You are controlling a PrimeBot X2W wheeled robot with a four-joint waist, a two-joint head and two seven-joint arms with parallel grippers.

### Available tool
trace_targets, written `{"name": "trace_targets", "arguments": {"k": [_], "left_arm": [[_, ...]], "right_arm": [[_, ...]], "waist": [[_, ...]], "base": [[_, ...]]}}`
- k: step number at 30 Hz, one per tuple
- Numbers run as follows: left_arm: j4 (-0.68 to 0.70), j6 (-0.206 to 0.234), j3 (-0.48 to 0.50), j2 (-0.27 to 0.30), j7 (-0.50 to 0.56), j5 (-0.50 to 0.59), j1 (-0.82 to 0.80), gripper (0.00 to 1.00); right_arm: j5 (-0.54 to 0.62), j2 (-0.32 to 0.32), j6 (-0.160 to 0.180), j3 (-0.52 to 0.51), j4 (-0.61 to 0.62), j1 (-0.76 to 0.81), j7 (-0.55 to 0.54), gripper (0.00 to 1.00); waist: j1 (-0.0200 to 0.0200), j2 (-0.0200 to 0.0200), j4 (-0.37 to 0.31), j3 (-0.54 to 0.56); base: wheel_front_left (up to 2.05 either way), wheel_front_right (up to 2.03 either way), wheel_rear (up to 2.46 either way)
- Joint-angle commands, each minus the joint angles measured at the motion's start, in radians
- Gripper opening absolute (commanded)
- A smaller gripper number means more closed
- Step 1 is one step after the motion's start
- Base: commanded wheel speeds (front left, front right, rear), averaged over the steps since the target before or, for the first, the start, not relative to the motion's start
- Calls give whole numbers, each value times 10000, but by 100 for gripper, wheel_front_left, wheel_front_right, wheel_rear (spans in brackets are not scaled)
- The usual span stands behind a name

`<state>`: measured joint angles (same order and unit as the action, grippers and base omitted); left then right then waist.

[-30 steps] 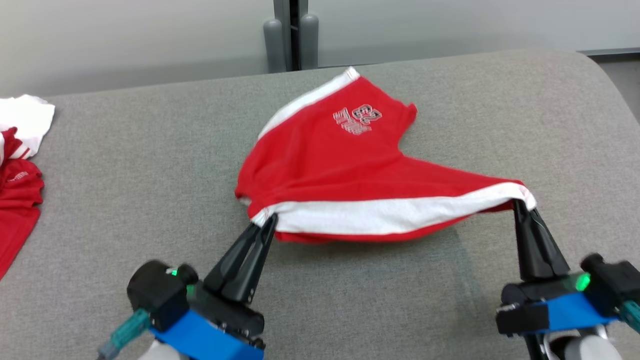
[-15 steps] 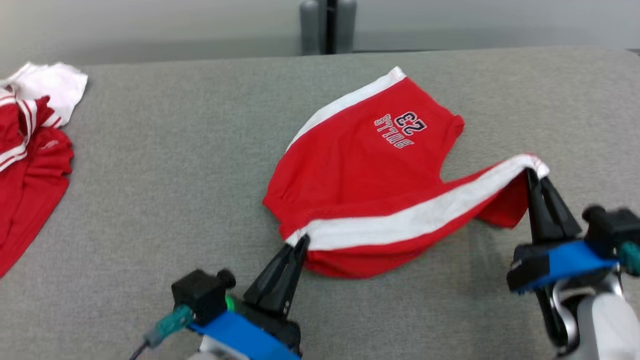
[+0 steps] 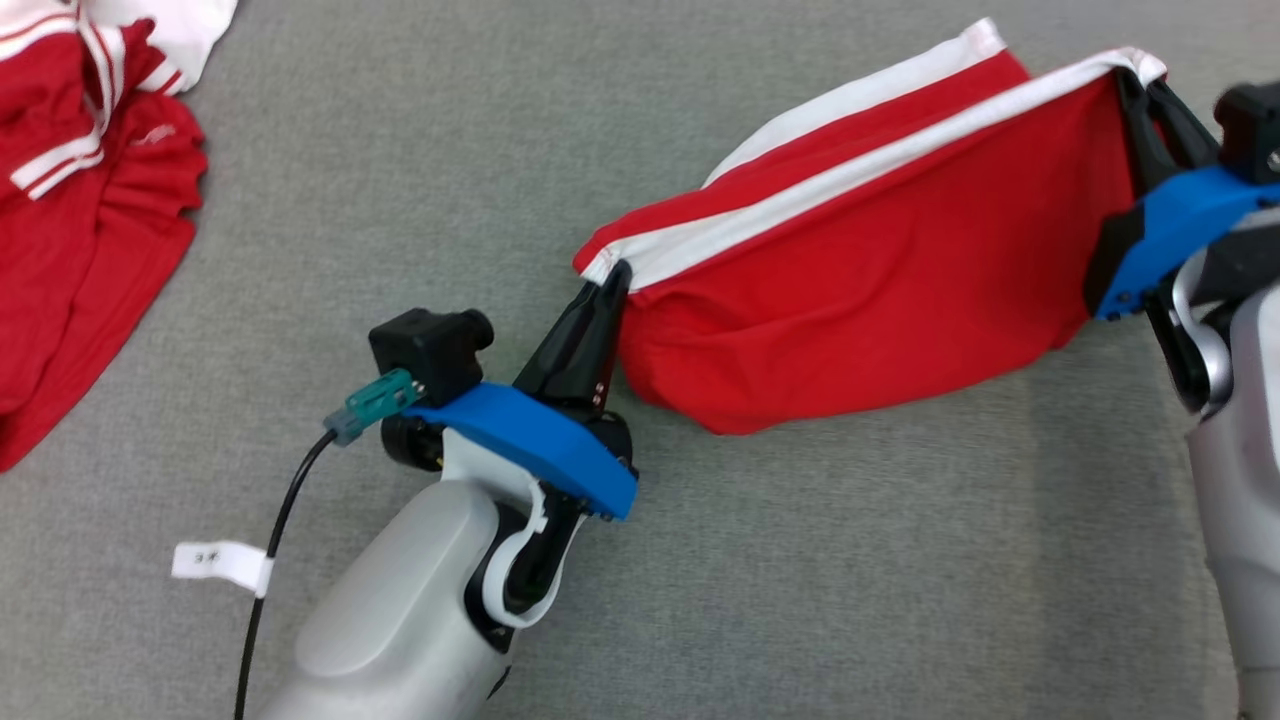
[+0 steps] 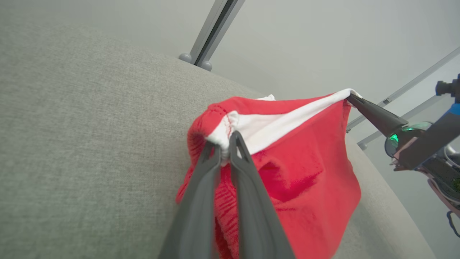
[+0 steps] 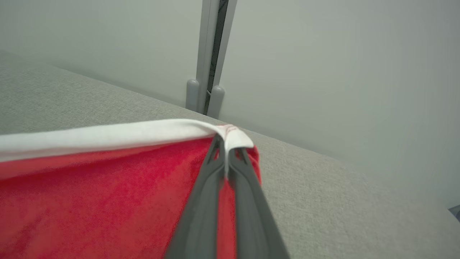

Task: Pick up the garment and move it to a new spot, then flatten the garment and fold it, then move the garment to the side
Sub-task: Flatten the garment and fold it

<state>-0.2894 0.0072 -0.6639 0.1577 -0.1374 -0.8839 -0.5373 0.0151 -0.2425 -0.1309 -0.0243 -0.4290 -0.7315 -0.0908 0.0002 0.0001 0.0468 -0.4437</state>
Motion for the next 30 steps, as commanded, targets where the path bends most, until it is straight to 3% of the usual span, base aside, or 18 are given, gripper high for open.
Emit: {"name": "trace_targets", "arguments": {"k": [1,9,11,13,14,15,16,22,30], "left_arm": [[-133,-79,2,-91,12,-59,-253,0],[-1291,-138,-35,-711,-47,-309,-1052,0],[-1456,-97,-36,-787,-114,-386,-1110,0],[-1584,-91,-45,-826,-154,-448,-1144,4],[-1645,-82,-56,-852,-136,-530,-1144,39],[-1712,-48,-107,-871,-119,-507,-1142,89],[-1780,-14,-161,-888,-81,-493,-1123,100],[-1615,-25,-436,-876,-195,-370,-882,100],[-977,288,-226,56,-783,36,-127,100]], "right_arm": [[-75,-107,3,133,-222,-272,-41,0],[115,-525,3,947,-2132,-1811,-167,0],[205,-514,3,1015,-2512,-2127,-33,12],[288,-496,3,967,-2857,-2392,141,41],[376,-498,3,890,-3033,-2509,253,91],[460,-492,3,851,-3247,-2586,354,100],[513,-476,3,798,-3427,-2653,500,100],[829,-482,3,454,-4395,-2848,1283,100],[566,-655,3,292,-5407,-2749,1423,100]], "waist": [[-2,-1,391,-378],[-2,-1,793,-660],[-2,-1,831,-669],[-2,-1,845,-664],[-2,-1,852,-657],[-2,-1,864,-630],[-2,-1,875,-594],[-2,-1,927,-238],[-2,-1,885,277]], "base": [[0,0,0],[0,0,0],[0,0,0],[0,0,0],[0,0,0],[0,0,0],[0,0,0],[0,0,0],[0,0,0]]}}
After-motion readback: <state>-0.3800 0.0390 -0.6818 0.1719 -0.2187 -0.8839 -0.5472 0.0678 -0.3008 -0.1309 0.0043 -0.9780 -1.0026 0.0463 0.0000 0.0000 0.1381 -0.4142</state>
